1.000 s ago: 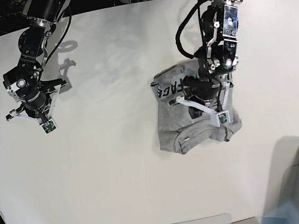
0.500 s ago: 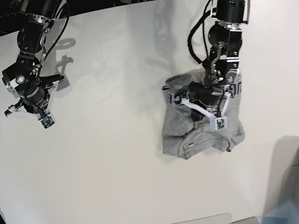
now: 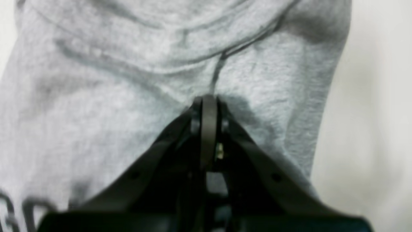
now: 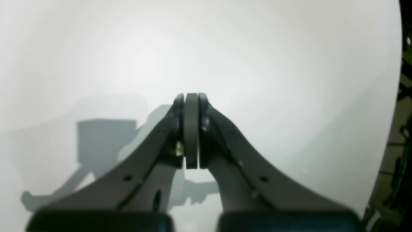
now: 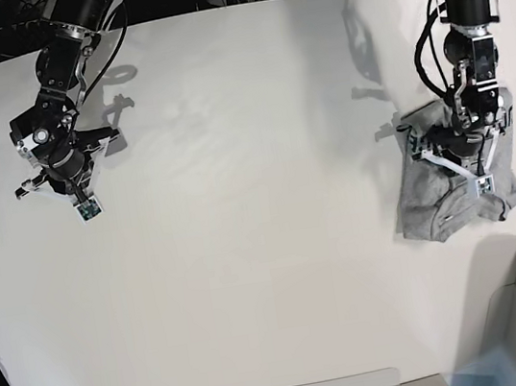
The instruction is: Fold the T-shirt properly
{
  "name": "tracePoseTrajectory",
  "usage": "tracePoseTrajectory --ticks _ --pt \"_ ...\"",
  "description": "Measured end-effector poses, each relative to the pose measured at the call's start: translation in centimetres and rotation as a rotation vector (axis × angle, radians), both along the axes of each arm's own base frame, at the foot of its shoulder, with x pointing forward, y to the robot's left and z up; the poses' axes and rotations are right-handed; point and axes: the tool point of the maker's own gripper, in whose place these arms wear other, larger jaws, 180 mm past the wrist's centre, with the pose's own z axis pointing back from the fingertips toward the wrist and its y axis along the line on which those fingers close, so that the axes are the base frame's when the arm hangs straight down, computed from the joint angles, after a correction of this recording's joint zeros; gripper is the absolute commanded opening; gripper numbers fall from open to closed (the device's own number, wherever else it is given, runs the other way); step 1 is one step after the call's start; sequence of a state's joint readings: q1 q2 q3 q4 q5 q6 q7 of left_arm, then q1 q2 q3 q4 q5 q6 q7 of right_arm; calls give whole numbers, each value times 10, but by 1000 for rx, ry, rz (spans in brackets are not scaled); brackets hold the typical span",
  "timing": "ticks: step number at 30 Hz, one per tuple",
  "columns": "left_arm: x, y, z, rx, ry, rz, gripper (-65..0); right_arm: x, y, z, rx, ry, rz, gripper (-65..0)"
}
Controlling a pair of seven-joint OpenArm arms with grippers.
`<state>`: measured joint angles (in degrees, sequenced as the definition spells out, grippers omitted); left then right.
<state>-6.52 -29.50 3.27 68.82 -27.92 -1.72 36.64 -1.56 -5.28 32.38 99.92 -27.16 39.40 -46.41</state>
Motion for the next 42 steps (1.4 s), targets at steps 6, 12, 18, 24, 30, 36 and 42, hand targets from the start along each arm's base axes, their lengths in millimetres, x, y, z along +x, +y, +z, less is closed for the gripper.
tracePoseTrajectory --ticks 6,12,18,24,30,36,42 --pt "34 -16 93 7 -221 -42 -650 14 -4 32 -29 -92 -6 -650" --pt "-7 -15 143 6 -376 19 -650 3 6 70 -54 -204 -14 -650" --pt "-88 -8 134 31 -373 105 -650 -48 5 35 -61 -68 -26 -650" --pt "-149 0 110 97 -301 99 -650 -103 -4 4 -67 74 -51 -650" --pt "-206 -2 89 119 -192 87 -650 -170 -49 -5 -3 130 -240 -650" --pt "-255 -10 73 97 -130 170 -650 -222 -41 -17 39 193 -214 -650" --pt "-320 -21 34 45 37 264 -650 -280 -24 -69 199 275 -235 -650"
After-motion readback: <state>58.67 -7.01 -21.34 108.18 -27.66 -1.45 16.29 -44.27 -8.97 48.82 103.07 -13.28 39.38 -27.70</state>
